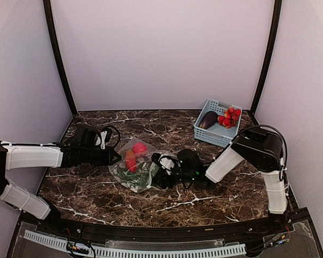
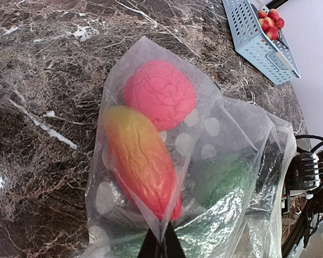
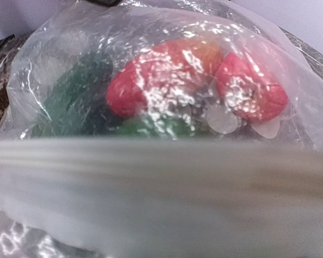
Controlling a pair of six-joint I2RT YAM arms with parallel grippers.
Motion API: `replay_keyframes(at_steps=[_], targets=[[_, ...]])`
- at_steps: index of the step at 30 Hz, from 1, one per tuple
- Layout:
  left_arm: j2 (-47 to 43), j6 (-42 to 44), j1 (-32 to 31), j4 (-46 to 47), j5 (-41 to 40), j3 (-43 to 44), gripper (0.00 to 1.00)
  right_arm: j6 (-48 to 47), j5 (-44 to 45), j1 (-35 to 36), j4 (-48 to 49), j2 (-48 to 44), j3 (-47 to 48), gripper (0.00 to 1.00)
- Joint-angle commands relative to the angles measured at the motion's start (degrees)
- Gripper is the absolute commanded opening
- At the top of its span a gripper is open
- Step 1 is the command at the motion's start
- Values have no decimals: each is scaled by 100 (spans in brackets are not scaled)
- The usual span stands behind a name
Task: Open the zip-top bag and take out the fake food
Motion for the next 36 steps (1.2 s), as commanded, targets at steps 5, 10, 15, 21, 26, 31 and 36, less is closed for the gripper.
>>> replay_keyframes(at_steps=[5,10,15,21,26,31,36], targets=[[-98,1,41,55,-46,-121,1,-4,115,-15,257,-298,-227,70],[-38,-37,43,135,48,-140,1,-148,-26,-31,289,-132,-4,79],[-104,-16,43,102,36,-157,1,-193,-149,-34,208,70,407,81],[-147,-22,47,76,-50,-175,1,-211,-123,-42,131,-94,225,53],[-120,-97,112,141,-134,-192,1,-159,-44,-69,63,-400,-219,47],[-56,-123,171,172,-150,-174,1,-48,54,-69,100,-816,-795,47],[-33,-118,192,184,-139,-191,1,18,146,-69,166,-1246,-1224,46]])
